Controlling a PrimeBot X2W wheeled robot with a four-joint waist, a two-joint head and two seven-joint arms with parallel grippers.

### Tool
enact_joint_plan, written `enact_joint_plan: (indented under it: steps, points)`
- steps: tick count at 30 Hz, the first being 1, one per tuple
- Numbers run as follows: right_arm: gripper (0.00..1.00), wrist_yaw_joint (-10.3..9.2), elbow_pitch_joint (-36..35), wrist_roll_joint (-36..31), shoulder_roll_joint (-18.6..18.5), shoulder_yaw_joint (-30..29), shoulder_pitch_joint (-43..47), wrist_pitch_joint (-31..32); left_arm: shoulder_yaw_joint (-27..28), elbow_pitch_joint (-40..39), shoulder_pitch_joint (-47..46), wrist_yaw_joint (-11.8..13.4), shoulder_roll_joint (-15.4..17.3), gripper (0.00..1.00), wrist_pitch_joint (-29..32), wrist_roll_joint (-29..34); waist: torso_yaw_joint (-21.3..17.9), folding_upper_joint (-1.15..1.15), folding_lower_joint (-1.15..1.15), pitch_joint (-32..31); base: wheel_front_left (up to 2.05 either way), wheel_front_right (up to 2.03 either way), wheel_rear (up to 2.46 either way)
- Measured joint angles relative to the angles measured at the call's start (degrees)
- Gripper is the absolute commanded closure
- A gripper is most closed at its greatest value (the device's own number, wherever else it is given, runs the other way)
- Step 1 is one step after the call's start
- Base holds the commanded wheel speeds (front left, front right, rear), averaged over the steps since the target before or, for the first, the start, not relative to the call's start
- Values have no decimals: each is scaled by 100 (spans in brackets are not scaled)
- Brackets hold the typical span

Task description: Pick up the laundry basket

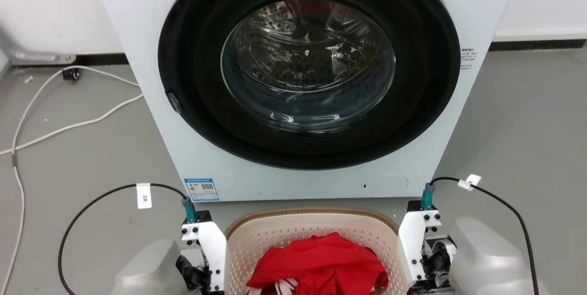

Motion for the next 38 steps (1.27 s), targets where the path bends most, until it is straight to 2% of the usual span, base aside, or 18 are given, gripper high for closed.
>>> enact_joint_plan:
  steps: [17, 38]
  points:
    - [100, 2, -4, -468, 18, -602, 344, 265, -44, 97, 263, -2, -58, 100, 12, -122, -40, 0, 1, -509, 0, 0, 0]
    - [100, 2, -5, -432, 18, -620, 347, 208, -92, 120, 250, -7, -58, 100, -156, -151, -33, 0, 2, -489, 0, 0, 0]
